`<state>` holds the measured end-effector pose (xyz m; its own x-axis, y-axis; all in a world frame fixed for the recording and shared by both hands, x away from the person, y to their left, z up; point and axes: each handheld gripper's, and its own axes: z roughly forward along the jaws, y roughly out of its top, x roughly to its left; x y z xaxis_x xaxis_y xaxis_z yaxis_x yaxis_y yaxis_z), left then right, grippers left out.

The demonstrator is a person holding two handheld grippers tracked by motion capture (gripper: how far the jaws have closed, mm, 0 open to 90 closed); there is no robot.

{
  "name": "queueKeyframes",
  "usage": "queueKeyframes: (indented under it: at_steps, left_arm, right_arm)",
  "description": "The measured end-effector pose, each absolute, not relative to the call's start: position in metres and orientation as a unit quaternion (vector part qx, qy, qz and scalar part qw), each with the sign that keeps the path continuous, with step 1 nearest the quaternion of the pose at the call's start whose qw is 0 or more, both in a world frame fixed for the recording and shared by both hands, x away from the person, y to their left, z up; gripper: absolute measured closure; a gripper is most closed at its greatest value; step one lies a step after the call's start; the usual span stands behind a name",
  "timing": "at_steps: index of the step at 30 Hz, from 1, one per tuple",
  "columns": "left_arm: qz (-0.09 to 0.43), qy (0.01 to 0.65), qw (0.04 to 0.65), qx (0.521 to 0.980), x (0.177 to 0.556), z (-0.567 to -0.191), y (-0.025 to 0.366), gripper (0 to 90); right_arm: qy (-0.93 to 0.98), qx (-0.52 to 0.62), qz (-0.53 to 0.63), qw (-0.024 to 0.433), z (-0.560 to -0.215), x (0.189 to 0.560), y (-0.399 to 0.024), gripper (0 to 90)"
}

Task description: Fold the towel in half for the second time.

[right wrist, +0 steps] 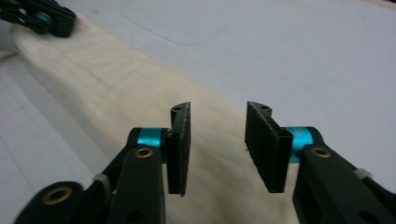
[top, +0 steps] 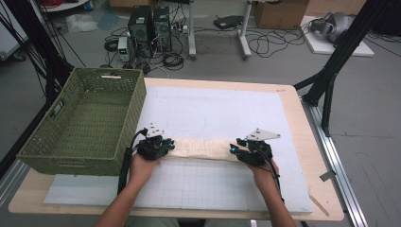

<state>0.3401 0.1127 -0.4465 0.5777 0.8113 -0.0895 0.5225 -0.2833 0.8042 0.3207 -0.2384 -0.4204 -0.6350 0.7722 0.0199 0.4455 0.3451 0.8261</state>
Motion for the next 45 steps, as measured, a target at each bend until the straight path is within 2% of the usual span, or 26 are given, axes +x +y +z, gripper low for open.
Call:
queueKeyframes:
  at_steps: [3,7,17,24,27,29,30,33,38,41,45]
  left_arm:
    - [0.174,0.426,0.42,0.782,0.34,-0.447,0.112,79.0]
    - [0.175,0.426,0.418,0.783,0.34,-0.447,0.113,79.6]
    - [0.181,0.438,0.431,0.768,0.338,-0.451,0.116,82.6]
    - [0.182,0.439,0.43,0.768,0.338,-0.451,0.116,82.9]
    - [0.183,0.44,0.428,0.768,0.338,-0.451,0.116,83.1]
    - [0.184,0.44,0.428,0.768,0.337,-0.45,0.116,82.9]
    - [0.186,0.439,0.432,0.766,0.337,-0.449,0.118,81.7]
    - [0.19,0.445,0.453,0.749,0.335,-0.442,0.125,66.4]
    - [0.197,0.426,0.494,0.732,0.325,-0.428,0.137,53.2]
    - [0.19,0.406,0.511,0.733,0.32,-0.424,0.141,43.9]
    - [0.179,0.398,0.527,0.729,0.318,-0.42,0.144,36.7]
  right_arm:
    - [0.81,0.366,0.427,0.17,-0.425,0.33,-0.218,68.9]
    - [0.833,0.377,0.37,0.167,-0.441,0.34,-0.209,69.1]
    - [0.81,0.418,0.366,0.187,-0.443,0.331,-0.256,68.2]
    - [0.81,0.412,0.371,0.192,-0.446,0.321,-0.273,72.8]
    - [0.814,0.404,0.365,0.204,-0.446,0.32,-0.271,71.6]
    - [0.809,0.406,0.374,0.204,-0.444,0.319,-0.273,64.5]
    - [0.806,0.403,0.382,0.206,-0.443,0.318,-0.275,63.5]
    - [0.785,0.402,0.421,0.212,-0.43,0.313,-0.285,61.8]
    - [0.767,0.409,0.44,0.225,-0.421,0.304,-0.301,57.6]
    - [0.76,0.415,0.443,0.235,-0.418,0.301,-0.308,50.0]
    - [0.747,0.431,0.439,0.25,-0.413,0.295,-0.313,36.7]
